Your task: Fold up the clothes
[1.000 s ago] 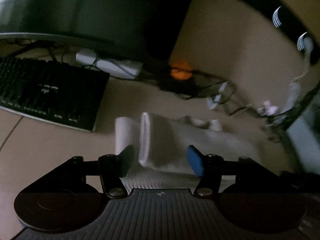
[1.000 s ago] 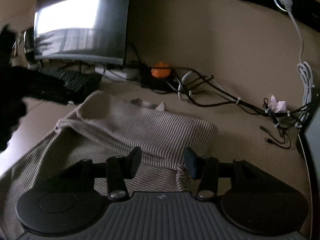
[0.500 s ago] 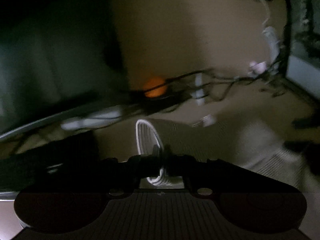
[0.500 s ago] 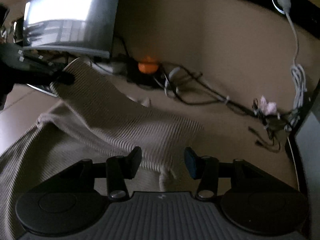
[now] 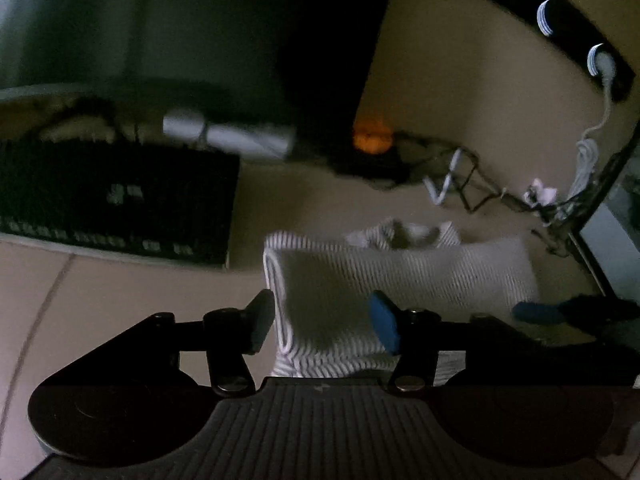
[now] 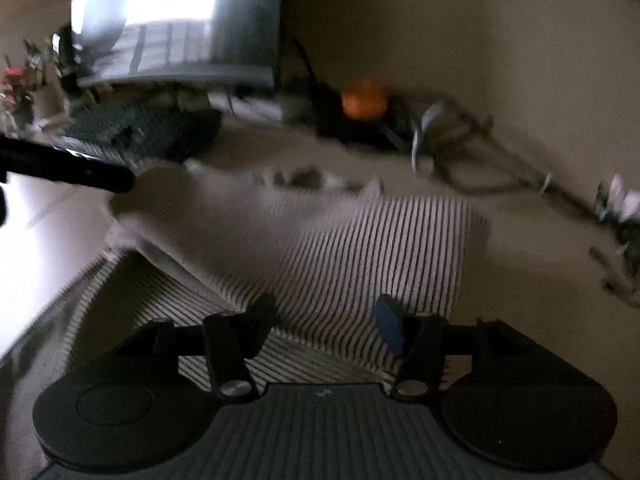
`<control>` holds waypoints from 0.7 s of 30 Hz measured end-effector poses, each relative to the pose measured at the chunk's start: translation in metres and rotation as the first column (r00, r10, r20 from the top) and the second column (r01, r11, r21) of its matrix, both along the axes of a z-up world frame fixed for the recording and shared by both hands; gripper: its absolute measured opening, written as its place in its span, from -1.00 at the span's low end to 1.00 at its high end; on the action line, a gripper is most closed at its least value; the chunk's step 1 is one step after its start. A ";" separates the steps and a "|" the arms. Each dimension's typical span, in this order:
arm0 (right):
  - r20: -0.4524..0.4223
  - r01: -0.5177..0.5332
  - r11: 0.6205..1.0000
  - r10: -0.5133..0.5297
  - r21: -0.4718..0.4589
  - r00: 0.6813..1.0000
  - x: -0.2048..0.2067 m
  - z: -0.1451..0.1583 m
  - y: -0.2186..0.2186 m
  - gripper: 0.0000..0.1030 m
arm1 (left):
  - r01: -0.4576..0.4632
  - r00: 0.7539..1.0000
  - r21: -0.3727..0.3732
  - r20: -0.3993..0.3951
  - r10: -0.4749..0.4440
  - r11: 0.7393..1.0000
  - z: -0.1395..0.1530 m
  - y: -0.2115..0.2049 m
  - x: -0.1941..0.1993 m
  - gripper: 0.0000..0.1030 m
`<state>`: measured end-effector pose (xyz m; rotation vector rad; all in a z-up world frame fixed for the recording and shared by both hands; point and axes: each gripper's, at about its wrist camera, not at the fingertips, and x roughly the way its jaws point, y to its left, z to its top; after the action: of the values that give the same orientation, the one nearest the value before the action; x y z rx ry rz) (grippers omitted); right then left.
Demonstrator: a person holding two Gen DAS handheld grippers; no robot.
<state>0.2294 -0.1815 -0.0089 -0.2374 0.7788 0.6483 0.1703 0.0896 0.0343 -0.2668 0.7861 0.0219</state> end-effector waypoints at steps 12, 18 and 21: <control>0.167 0.012 0.996 0.003 -0.090 0.986 -0.009 0.017 -0.013 0.16 | -0.051 0.996 0.032 -0.077 0.054 0.998 -0.029 -0.003 0.015 0.07; 0.203 0.081 0.986 -0.050 -0.146 0.978 -0.005 0.005 -0.017 0.16 | 0.005 0.997 0.198 0.077 -0.021 0.980 0.002 -0.025 0.009 -0.81; 0.240 0.118 0.980 -0.077 -0.161 0.968 -0.005 0.006 -0.019 0.16 | 0.031 0.987 0.290 0.143 -0.075 0.956 0.021 -0.039 0.010 -0.81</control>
<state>0.2246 -0.2010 -0.0032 -0.4246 0.6162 0.4488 0.1805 0.0502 0.0557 0.0292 0.6275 0.0638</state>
